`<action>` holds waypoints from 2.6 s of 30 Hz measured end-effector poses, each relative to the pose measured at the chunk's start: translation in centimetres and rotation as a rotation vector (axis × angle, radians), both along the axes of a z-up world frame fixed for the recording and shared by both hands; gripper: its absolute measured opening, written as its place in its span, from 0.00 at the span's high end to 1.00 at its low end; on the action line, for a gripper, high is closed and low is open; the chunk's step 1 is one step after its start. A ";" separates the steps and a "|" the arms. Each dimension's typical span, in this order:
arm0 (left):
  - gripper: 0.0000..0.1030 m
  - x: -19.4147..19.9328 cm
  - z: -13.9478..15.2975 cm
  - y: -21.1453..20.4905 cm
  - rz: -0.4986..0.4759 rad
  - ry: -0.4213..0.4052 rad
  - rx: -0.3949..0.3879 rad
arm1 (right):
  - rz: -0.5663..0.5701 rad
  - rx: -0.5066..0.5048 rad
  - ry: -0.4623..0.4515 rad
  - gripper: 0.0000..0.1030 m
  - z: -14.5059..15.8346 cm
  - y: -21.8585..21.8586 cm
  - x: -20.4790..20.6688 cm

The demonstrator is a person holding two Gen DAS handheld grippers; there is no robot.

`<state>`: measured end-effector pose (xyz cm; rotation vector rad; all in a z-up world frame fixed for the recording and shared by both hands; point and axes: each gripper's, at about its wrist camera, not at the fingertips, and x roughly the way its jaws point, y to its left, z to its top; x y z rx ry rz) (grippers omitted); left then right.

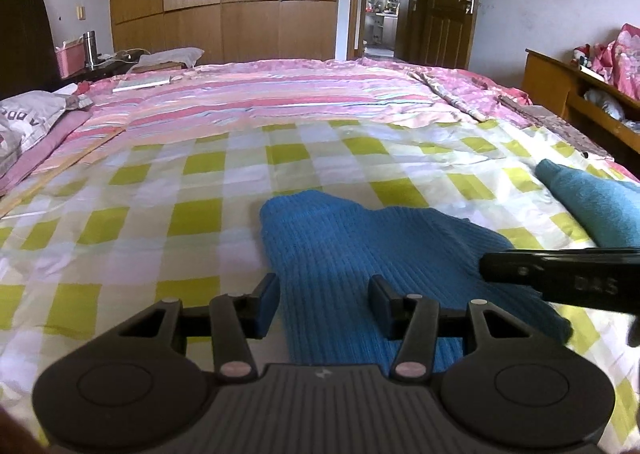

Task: Fold small clothes
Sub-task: 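Lay the side flat on the sweater and open the right tool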

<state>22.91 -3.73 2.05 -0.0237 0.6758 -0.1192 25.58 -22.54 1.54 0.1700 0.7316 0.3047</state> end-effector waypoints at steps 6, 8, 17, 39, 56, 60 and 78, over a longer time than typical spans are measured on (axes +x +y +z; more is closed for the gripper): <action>0.47 -1.9 0.4 0.0 -0.001 0.002 -0.001 | 0.016 -0.040 -0.006 0.82 0.6 0.0 -3.0; 0.47 -2.5 0.5 -0.1 -0.002 0.008 0.004 | 0.017 -0.053 0.001 0.79 0.5 0.2 -3.5; 0.47 -5.0 -0.1 -0.4 -0.009 0.052 0.019 | 0.002 -0.124 -0.001 0.78 0.9 0.8 -5.8; 0.47 -8.3 -0.6 0.1 -0.013 0.075 -0.005 | -0.009 -0.190 0.045 0.78 0.2 1.5 -9.5; 0.47 -10.4 -0.4 -0.1 -0.025 0.066 0.002 | 0.007 -0.181 0.045 0.77 0.6 2.0 -11.8; 0.47 -10.9 -0.2 -0.2 -0.032 0.062 0.003 | 0.008 -0.171 0.044 0.77 0.7 2.0 -12.2; 0.46 -12.5 -0.4 -0.5 -0.046 0.070 0.014 | 0.016 -0.147 0.053 0.77 0.4 2.4 -15.0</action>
